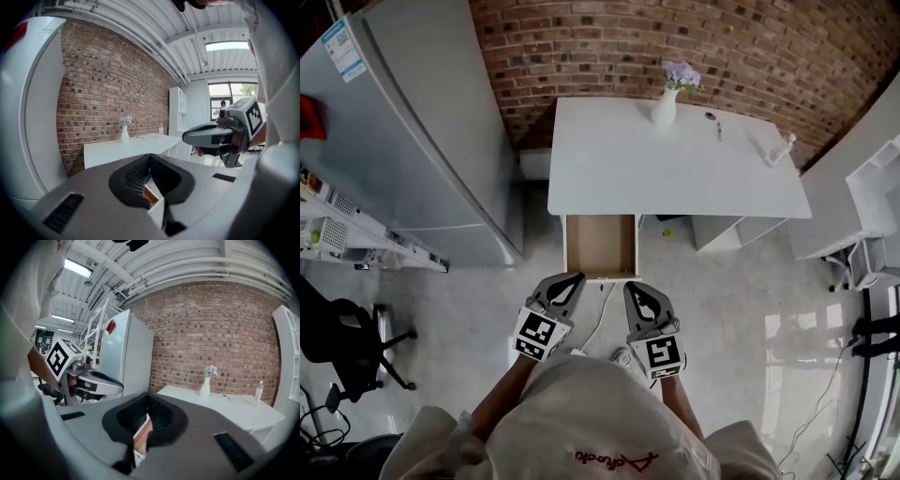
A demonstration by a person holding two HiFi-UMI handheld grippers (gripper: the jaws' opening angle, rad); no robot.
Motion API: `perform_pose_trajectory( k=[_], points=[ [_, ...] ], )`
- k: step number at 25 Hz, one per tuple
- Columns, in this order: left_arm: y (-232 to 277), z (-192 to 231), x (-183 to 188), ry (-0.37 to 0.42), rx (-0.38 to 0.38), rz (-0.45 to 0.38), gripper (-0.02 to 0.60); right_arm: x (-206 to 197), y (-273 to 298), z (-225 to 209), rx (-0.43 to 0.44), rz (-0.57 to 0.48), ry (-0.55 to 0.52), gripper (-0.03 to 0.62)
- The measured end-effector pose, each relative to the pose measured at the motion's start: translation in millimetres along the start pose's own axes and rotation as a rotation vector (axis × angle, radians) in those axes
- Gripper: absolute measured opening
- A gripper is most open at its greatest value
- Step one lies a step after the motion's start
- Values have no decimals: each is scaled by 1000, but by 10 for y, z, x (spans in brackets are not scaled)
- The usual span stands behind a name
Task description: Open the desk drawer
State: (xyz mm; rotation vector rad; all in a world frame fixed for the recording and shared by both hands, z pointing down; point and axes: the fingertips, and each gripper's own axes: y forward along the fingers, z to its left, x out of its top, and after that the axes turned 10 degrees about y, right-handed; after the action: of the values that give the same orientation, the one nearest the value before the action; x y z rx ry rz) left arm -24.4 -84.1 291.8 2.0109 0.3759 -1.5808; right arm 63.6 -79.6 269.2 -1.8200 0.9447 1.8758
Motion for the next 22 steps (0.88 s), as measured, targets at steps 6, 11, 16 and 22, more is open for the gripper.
perform_pose_trajectory(
  k=[6,11,16,22],
  points=[
    [-23,-289,19,11,51,16,12,-198,-442,-37,37,-5,11,17],
    [-157,-655,79,19,140,56,12,-325,-893,-173,84,1,7,17],
    [-369,-994,26,-10,224,108,12,-555,-1246,-240,155,62,19,17],
    [-393,-1111,-80,-55,263,131,12,-678,-1467,-320,165,89,47,17]
  ],
)
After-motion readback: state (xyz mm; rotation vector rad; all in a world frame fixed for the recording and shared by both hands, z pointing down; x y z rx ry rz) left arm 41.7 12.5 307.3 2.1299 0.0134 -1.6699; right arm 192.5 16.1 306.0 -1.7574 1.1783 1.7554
